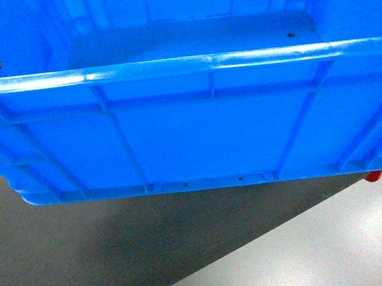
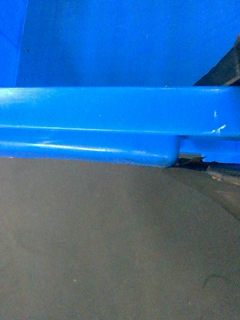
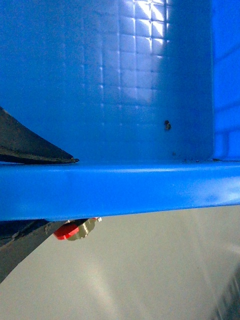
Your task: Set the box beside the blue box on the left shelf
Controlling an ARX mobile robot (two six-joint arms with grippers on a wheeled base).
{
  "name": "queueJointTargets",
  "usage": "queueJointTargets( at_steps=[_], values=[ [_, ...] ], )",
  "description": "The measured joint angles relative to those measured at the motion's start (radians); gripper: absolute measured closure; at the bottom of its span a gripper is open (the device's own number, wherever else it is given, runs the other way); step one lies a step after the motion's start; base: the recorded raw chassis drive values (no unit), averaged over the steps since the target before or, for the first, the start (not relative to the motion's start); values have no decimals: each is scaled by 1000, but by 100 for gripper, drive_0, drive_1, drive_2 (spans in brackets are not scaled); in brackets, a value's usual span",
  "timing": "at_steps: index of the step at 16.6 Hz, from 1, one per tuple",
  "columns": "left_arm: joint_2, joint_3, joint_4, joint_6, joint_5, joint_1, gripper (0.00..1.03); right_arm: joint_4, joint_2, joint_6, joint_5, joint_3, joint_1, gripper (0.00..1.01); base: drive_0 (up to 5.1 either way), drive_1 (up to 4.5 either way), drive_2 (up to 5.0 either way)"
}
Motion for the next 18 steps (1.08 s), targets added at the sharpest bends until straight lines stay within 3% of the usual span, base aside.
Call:
queueJointTargets(
  at_steps=[18],
  values=[
    [0, 0, -1, 0, 0, 0, 86, 0, 0, 0, 0, 0, 0, 81, -160, -160, -160]
  ],
)
